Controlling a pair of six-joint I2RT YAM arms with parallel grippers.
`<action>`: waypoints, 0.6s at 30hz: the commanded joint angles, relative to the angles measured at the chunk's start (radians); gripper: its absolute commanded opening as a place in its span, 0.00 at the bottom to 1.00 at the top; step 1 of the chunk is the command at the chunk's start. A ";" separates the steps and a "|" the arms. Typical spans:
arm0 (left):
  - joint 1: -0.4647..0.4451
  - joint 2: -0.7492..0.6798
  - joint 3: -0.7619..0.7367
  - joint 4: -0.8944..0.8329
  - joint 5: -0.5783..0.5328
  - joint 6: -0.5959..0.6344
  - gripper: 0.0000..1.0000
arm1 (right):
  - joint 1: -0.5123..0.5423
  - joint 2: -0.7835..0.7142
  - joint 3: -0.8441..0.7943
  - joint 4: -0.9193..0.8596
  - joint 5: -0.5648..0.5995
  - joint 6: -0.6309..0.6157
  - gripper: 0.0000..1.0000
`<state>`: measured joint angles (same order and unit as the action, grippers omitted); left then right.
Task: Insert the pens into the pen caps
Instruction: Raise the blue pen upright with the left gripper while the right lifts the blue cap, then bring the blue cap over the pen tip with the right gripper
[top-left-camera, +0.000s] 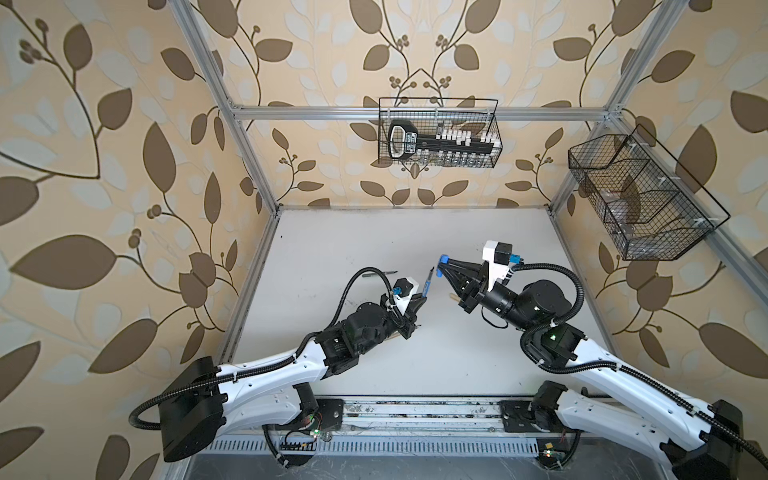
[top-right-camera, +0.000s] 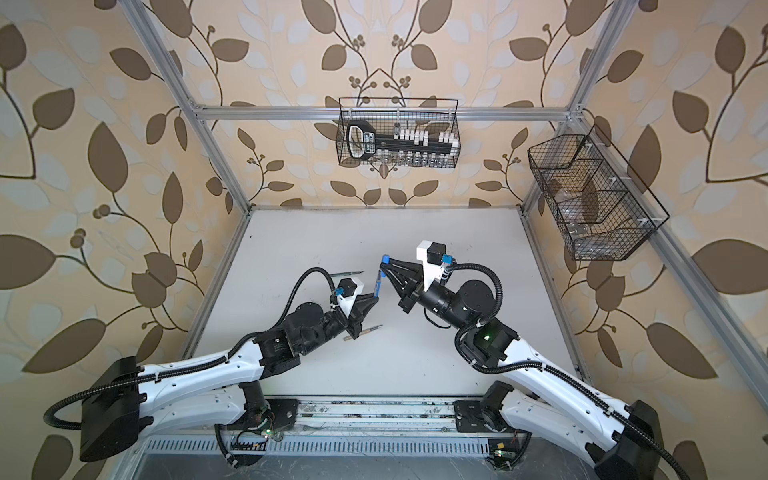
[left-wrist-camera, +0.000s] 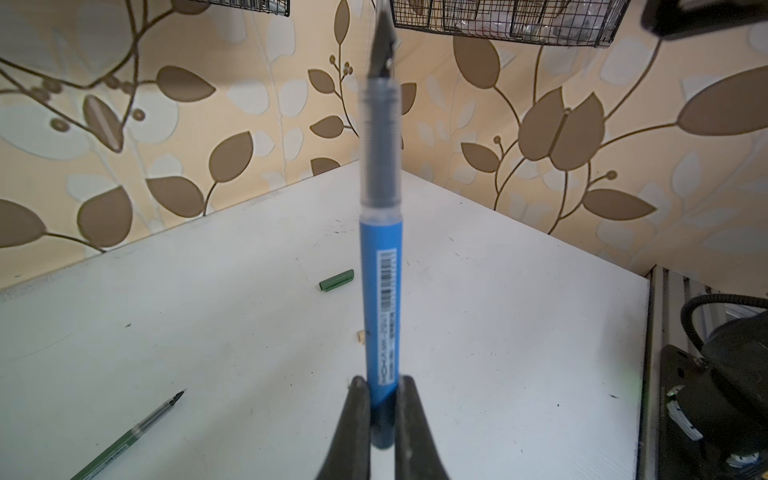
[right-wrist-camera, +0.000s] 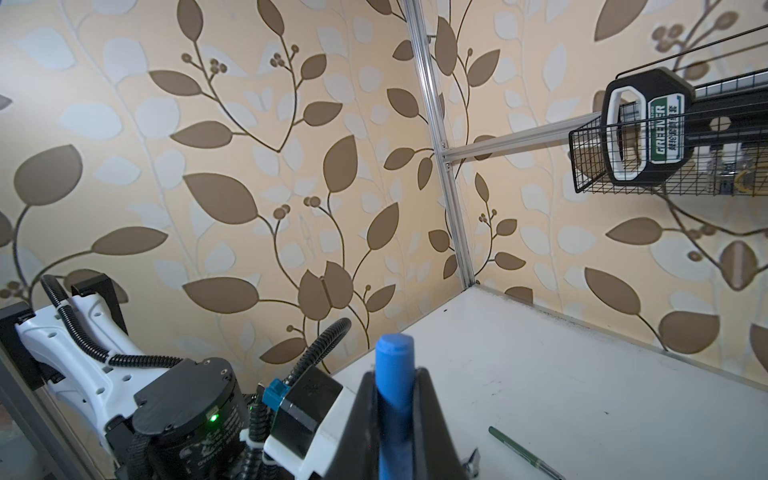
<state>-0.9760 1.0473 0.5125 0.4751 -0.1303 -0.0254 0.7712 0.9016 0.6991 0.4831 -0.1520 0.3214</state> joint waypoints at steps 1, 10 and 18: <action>-0.004 -0.038 0.002 0.033 0.018 -0.002 0.00 | 0.008 0.015 -0.015 0.065 0.047 -0.024 0.00; -0.004 -0.045 0.006 0.011 0.030 -0.011 0.00 | 0.005 0.077 -0.008 0.107 0.078 0.019 0.00; -0.004 -0.062 0.003 -0.005 0.011 -0.008 0.00 | -0.001 0.082 -0.008 0.103 0.082 0.019 0.00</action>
<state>-0.9760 1.0138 0.5125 0.4595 -0.1120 -0.0284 0.7738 0.9852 0.6983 0.5549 -0.0856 0.3363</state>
